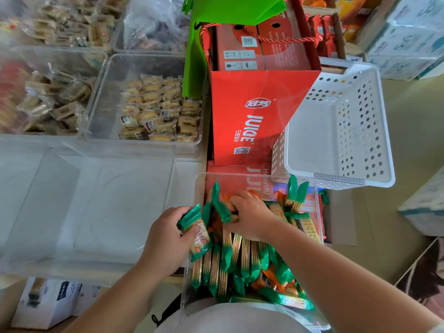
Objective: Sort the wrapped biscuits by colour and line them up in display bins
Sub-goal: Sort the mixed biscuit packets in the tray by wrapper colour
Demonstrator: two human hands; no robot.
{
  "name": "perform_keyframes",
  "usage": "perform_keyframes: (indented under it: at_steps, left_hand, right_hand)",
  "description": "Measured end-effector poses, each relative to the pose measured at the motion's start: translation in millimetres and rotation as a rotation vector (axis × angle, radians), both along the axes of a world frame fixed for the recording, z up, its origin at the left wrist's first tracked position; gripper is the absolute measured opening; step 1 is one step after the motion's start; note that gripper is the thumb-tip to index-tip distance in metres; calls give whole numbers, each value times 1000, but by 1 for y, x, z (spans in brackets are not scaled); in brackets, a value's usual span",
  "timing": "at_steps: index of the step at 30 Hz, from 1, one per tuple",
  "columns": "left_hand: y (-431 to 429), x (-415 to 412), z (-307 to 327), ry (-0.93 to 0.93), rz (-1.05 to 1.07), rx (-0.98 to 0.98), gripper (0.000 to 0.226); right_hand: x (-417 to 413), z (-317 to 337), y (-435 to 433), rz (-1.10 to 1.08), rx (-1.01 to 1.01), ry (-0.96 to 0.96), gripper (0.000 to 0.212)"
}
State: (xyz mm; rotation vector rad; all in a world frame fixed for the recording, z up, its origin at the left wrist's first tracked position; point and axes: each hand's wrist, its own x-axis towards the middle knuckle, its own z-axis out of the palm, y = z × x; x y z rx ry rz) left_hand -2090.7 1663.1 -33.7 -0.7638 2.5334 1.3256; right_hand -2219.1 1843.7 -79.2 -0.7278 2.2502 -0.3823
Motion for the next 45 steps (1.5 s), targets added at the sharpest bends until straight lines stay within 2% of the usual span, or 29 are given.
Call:
perform_keyframes:
  at_steps: [5, 13, 16, 21, 25, 28, 31, 32, 34, 37, 40, 45]
  left_hand:
    - [-3, 2, 1, -15, 44, 24, 33]
    - [-6, -11, 13, 70, 95, 15, 28]
    - [-6, -22, 13, 88, 14, -42, 26]
    - [-6, -46, 6, 155, -65, -114, 43]
    - [-2, -66, -5, 177, -159, -143, 34]
    - [2, -71, -16, 189, -301, -206, 28]
    - [5, -74, -27, 219, -528, -488, 27]
    - [5, -74, -30, 223, -571, -574, 28]
    - [5, -78, -35, 231, -573, -664, 31]
    - [1, -85, -39, 269, -532, -656, 37]
    - [-7, -87, -41, 324, -543, -678, 31]
    - [-13, -84, -45, 427, -556, -722, 18]
  right_hand:
    - [-21, -13, -15, 162, 58, -188, 54]
    - [-8, -8, -18, 305, 96, -280, 72]
    - [2, -4, -11, 285, 58, -237, 53]
    - [10, 3, 5, 331, 44, -196, 58]
    - [15, 2, 8, 377, 48, -158, 72]
    - [13, 1, 8, 335, 30, -165, 52]
    - [13, -4, 8, 256, 8, -190, 47]
    - [14, -7, 8, 242, 6, -194, 51]
    - [15, -12, 9, 212, 38, -213, 76]
    - [9, -17, 6, 84, 122, -244, 91]
    - [-1, -20, -4, 70, 192, -286, 95]
    - [1, -35, -15, 108, 177, -262, 92]
